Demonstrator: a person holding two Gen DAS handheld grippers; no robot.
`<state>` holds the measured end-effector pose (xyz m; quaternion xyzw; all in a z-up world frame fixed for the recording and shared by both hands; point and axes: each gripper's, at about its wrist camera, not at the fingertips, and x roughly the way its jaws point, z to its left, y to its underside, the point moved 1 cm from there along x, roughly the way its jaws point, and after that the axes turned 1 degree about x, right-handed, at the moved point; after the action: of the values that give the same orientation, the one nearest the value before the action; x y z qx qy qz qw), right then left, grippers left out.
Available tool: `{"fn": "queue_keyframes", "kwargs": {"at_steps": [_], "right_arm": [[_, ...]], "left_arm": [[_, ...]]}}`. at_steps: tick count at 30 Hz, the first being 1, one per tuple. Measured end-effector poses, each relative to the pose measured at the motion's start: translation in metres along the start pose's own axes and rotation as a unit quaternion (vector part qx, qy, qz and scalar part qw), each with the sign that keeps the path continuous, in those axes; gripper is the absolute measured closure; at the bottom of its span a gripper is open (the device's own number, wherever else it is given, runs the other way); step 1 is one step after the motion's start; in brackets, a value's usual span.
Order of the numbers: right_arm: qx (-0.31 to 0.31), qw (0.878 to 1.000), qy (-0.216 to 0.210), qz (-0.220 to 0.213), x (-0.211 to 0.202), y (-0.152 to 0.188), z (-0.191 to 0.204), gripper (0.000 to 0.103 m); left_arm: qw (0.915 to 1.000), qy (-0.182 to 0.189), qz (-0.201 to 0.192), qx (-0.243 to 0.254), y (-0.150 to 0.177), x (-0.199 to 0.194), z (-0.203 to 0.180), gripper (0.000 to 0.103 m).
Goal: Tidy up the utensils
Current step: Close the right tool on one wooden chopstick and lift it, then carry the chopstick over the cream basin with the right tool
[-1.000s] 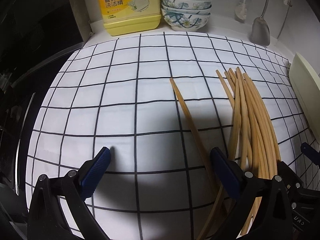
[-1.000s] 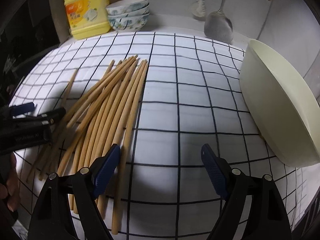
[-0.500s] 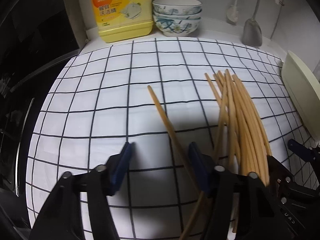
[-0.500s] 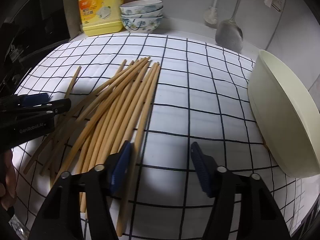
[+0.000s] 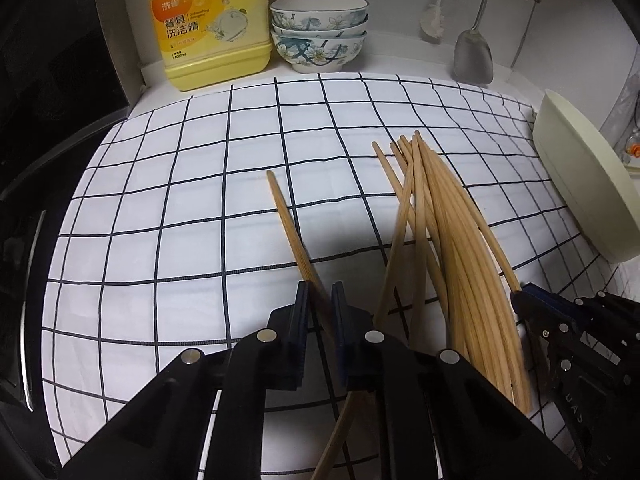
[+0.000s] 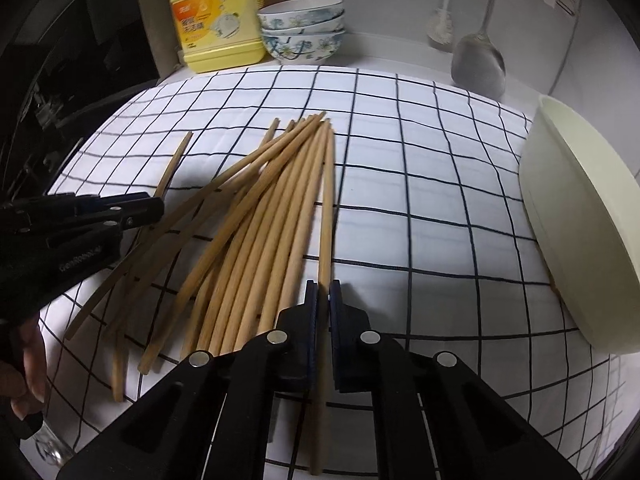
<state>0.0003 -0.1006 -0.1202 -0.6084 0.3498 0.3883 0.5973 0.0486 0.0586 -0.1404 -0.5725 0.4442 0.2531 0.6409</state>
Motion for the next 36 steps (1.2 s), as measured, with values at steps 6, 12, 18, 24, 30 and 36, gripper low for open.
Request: {"fn": "queue_keyframes", "kwargs": {"at_steps": [6,12,18,24,30,36], "right_arm": [[0.026,1.0,-0.004,-0.003,-0.004,-0.001,-0.011,0.097],[0.039,0.999,-0.006,-0.012,-0.013,-0.007,-0.013,0.097],[0.05,0.999,-0.005,-0.017,-0.018,-0.012,-0.016,0.097],[0.061,0.998,-0.002,-0.025,-0.025,-0.017,-0.02,0.097],[0.074,0.997,-0.004,-0.027,-0.03,-0.019,-0.022,0.097],[0.085,0.996,-0.009,-0.035,-0.044,-0.024,-0.023,0.097]], "left_arm": [[0.9998,0.015,0.005,-0.011,-0.007,0.001,0.017,0.096],[0.999,0.035,0.011,-0.028,-0.016,-0.001,0.029,0.096],[0.9986,0.042,-0.002,-0.032,-0.029,-0.008,0.038,0.096],[0.9986,0.036,-0.012,-0.037,-0.042,-0.015,0.05,0.096],[0.9987,0.033,-0.018,-0.034,-0.051,-0.024,0.059,0.096],[0.9983,0.047,-0.026,-0.023,-0.055,-0.044,0.053,0.096]]}}
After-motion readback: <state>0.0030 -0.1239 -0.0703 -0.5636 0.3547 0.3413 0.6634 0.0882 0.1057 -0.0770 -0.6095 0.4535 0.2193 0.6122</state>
